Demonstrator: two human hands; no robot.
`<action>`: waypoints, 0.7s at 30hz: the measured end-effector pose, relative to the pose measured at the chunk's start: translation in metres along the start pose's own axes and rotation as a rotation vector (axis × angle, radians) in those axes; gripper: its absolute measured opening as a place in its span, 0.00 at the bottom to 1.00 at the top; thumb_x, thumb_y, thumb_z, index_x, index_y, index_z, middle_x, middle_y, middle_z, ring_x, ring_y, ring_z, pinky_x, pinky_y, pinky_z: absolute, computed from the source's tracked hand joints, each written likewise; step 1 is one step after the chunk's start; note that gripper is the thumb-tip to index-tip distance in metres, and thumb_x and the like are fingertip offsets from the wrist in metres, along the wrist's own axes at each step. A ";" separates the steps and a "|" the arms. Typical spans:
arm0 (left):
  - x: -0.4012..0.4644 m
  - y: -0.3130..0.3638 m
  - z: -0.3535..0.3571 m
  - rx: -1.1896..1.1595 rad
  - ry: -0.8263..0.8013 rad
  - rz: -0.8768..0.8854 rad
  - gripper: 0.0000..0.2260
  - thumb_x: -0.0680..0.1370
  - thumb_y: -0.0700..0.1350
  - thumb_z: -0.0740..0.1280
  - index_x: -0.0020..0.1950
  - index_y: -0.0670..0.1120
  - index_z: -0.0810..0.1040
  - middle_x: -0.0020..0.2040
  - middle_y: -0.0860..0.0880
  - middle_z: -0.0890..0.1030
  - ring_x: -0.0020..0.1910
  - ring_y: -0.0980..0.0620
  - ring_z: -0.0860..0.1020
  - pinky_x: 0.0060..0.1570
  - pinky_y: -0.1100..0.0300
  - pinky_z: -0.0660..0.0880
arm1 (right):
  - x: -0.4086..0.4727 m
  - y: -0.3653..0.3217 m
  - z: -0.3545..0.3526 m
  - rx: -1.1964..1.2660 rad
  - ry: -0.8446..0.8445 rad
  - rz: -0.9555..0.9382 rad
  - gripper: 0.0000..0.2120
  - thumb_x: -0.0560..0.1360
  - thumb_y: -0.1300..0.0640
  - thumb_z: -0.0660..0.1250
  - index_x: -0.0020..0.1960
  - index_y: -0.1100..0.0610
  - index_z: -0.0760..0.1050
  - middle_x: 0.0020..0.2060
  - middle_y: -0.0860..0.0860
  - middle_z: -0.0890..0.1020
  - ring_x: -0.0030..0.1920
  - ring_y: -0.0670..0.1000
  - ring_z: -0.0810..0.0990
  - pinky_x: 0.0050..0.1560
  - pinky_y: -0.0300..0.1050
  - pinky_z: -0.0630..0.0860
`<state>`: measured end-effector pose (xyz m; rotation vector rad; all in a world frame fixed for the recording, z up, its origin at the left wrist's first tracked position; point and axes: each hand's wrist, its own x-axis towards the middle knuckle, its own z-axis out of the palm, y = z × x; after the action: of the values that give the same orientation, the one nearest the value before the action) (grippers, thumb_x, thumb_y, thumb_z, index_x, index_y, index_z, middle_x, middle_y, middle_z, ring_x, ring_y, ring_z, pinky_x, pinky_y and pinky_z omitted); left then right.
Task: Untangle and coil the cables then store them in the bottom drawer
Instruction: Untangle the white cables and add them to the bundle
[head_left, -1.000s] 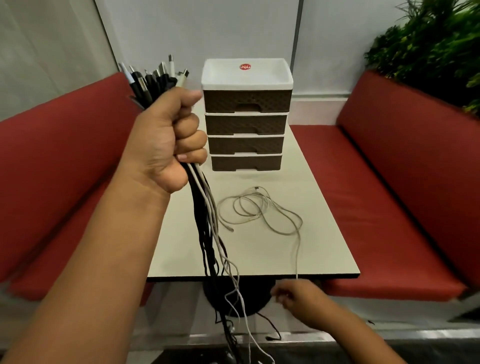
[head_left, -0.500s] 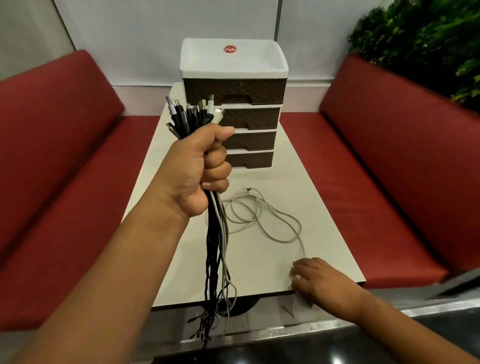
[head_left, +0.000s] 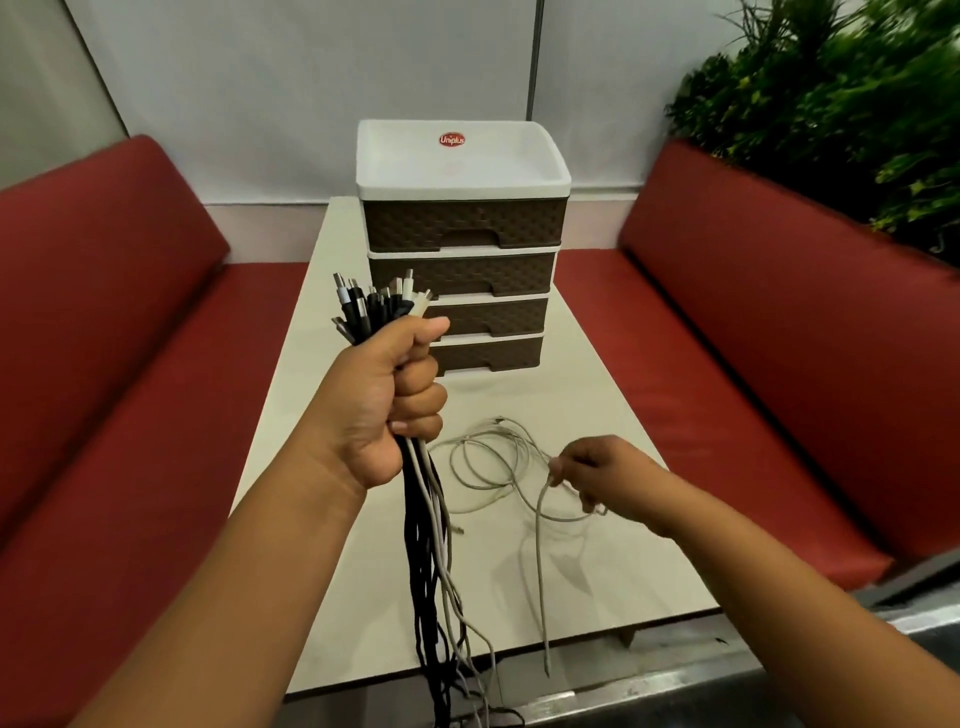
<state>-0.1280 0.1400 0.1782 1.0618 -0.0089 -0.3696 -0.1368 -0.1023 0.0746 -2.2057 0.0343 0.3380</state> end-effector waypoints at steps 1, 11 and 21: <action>0.000 0.000 -0.003 0.000 0.007 0.000 0.20 0.75 0.47 0.65 0.29 0.52 0.58 0.20 0.56 0.55 0.17 0.59 0.53 0.19 0.69 0.49 | 0.002 -0.010 -0.005 0.131 0.019 0.012 0.12 0.80 0.56 0.64 0.43 0.61 0.80 0.28 0.51 0.73 0.27 0.47 0.74 0.33 0.39 0.72; 0.003 -0.006 -0.020 0.073 0.046 -0.099 0.16 0.70 0.59 0.69 0.32 0.49 0.77 0.23 0.55 0.54 0.19 0.59 0.53 0.21 0.68 0.49 | -0.007 -0.113 -0.021 0.990 0.181 -0.134 0.07 0.79 0.58 0.63 0.48 0.61 0.78 0.34 0.51 0.83 0.33 0.48 0.80 0.42 0.40 0.76; 0.011 -0.019 -0.035 -0.128 0.127 -0.006 0.14 0.73 0.56 0.69 0.43 0.46 0.85 0.24 0.55 0.54 0.20 0.59 0.53 0.20 0.67 0.50 | -0.056 -0.100 0.078 0.678 -0.094 -0.241 0.04 0.77 0.65 0.65 0.51 0.64 0.77 0.37 0.57 0.85 0.41 0.47 0.82 0.45 0.33 0.74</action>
<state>-0.1164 0.1583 0.1431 0.9568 0.1296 -0.3032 -0.1938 0.0144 0.1211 -1.5011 -0.1473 0.2468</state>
